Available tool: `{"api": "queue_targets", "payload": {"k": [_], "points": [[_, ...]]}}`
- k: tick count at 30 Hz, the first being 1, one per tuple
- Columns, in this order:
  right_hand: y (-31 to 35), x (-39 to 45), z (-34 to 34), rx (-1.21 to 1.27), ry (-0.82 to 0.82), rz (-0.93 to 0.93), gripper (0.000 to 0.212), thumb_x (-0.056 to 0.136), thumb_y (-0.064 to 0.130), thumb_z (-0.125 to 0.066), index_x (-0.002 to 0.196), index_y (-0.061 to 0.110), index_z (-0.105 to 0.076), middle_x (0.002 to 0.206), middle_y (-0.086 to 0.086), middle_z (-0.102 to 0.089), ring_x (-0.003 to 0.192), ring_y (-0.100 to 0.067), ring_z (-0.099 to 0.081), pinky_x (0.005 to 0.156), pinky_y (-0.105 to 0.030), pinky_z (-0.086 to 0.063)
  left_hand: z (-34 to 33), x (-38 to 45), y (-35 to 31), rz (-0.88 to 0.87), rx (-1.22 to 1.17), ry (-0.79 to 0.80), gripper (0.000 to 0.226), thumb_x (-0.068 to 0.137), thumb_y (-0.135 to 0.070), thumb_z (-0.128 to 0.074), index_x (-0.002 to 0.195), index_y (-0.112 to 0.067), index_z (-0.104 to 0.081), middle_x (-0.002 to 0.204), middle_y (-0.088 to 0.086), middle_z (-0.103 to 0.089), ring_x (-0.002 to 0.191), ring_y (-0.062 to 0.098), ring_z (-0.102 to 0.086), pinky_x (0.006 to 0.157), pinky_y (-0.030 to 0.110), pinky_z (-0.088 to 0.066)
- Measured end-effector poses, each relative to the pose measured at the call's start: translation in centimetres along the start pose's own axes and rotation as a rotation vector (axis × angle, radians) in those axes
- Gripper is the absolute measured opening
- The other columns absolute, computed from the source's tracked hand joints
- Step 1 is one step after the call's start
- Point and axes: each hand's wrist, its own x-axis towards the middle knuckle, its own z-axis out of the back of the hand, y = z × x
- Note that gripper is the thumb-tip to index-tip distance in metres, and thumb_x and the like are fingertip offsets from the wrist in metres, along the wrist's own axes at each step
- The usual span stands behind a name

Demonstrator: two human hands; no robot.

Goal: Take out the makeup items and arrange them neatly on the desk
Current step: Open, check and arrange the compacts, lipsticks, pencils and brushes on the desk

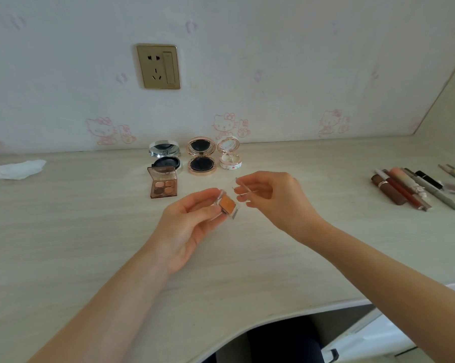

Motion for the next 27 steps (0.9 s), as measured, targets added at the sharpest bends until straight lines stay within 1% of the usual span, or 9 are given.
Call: {"api": "queue_targets", "payload": {"k": [3, 5, 9, 12, 14, 17, 20, 22, 27], "points": [[-0.1, 0.8, -0.1, -0.04, 0.036, 0.004, 0.03, 0.087, -0.004, -0.057, 0.108, 0.015, -0.069, 0.093, 0.002, -0.074, 0.082, -0.006, -0.071, 0.084, -0.034, -0.057, 0.6, -0.1, -0.1, -0.064, 0.168, -0.008, 0.032, 0.079, 0.012, -0.064, 0.107, -0.003, -0.067, 0.106, 0.011, -0.072, 0.1, 0.024, -0.069, 0.085, 0.031, -0.057], [-0.2, 1.3, -0.4, -0.052, 0.064, 0.001, 0.03, 0.088, -0.003, -0.055, 0.108, 0.015, -0.068, 0.093, 0.002, -0.074, 0.082, -0.007, -0.071, 0.083, -0.035, -0.057, 1.0, -0.1, -0.3, -0.138, 0.405, -0.051, 0.029, 0.078, 0.006, -0.07, 0.102, -0.011, -0.072, 0.102, 0.003, -0.074, 0.099, 0.017, -0.069, 0.088, 0.029, -0.054], [-0.4, 2.3, -1.0, -0.127, 0.109, 0.024, 0.033, 0.088, -0.003, -0.049, 0.111, 0.014, -0.065, 0.091, 0.004, -0.074, 0.08, -0.002, -0.07, 0.08, -0.027, -0.057, 1.7, -0.1, -0.5, -0.339, 0.906, -0.164, 0.021, 0.077, -0.009, -0.076, 0.087, -0.028, -0.073, 0.088, -0.012, -0.073, 0.085, -0.001, -0.067, 0.072, 0.011, -0.048], [-0.5, 2.9, -1.7, -0.194, 0.183, 0.081, 0.025, 0.09, 0.002, -0.055, 0.108, 0.012, -0.068, 0.091, 0.003, -0.074, 0.079, -0.001, -0.069, 0.074, -0.015, -0.053, 2.5, -0.1, -0.3, -0.455, 1.201, -0.174, 0.019, 0.077, -0.018, -0.077, 0.091, -0.029, -0.074, 0.092, -0.014, -0.07, 0.09, 0.003, -0.062, 0.08, 0.02, -0.049], [-0.5, 3.1, -2.2, -0.218, 0.219, 0.113, 0.021, 0.09, 0.004, -0.058, 0.106, 0.012, -0.069, 0.091, 0.002, -0.074, 0.08, -0.002, -0.069, 0.073, -0.011, -0.051, 3.0, -0.2, -0.2, -0.497, 1.327, -0.176, 0.018, 0.077, -0.02, -0.077, 0.094, -0.026, -0.074, 0.092, -0.013, -0.068, 0.09, 0.005, -0.059, 0.079, 0.02, -0.044], [-0.5, 3.3, -2.9, -0.254, 0.252, 0.15, 0.019, 0.089, 0.007, -0.062, 0.104, 0.013, -0.071, 0.09, 0.002, -0.074, 0.08, 0.0, -0.068, 0.08, -0.012, -0.051, 3.5, -0.3, 0.1, -0.531, 1.413, -0.183, 0.017, 0.078, -0.021, -0.076, 0.094, -0.024, -0.075, 0.086, -0.013, -0.06, 0.09, 0.007, -0.053, 0.075, 0.017, -0.035], [-0.6, 3.4, -3.4, -0.279, 0.264, 0.164, 0.017, 0.089, 0.011, -0.062, 0.103, 0.014, -0.072, 0.092, 0.001, -0.074, 0.083, -0.005, -0.068, 0.084, -0.016, -0.051, 4.1, 0.0, 0.6, -0.557, 1.422, -0.168, 0.014, 0.078, -0.023, -0.075, 0.092, -0.026, -0.075, 0.087, -0.014, -0.066, 0.095, 0.011, -0.056, 0.082, 0.027, -0.044], [-0.6, 3.5, -3.6, -0.316, 0.276, 0.182, 0.019, 0.089, 0.01, -0.061, 0.104, 0.015, -0.072, 0.094, 0.002, -0.074, 0.085, -0.003, -0.067, 0.084, -0.012, -0.05, 4.5, 0.3, 1.0, -0.59, 1.423, -0.154, 0.011, 0.078, -0.023, -0.076, 0.089, -0.026, -0.076, 0.089, -0.013, -0.071, 0.096, 0.012, -0.056, 0.083, 0.03, -0.047], [-0.5, 3.8, -3.8, -0.295, 0.287, 0.149, 0.019, 0.09, 0.011, -0.062, 0.103, 0.016, -0.073, 0.093, 0.004, -0.074, 0.084, 0.001, -0.066, 0.084, -0.008, -0.048, 4.8, 0.5, 1.6, -0.659, 1.403, -0.143, 0.012, 0.075, -0.02, -0.079, 0.085, -0.021, -0.075, 0.092, -0.016, -0.07, 0.097, 0.011, -0.056, 0.082, 0.022, -0.043]]}}
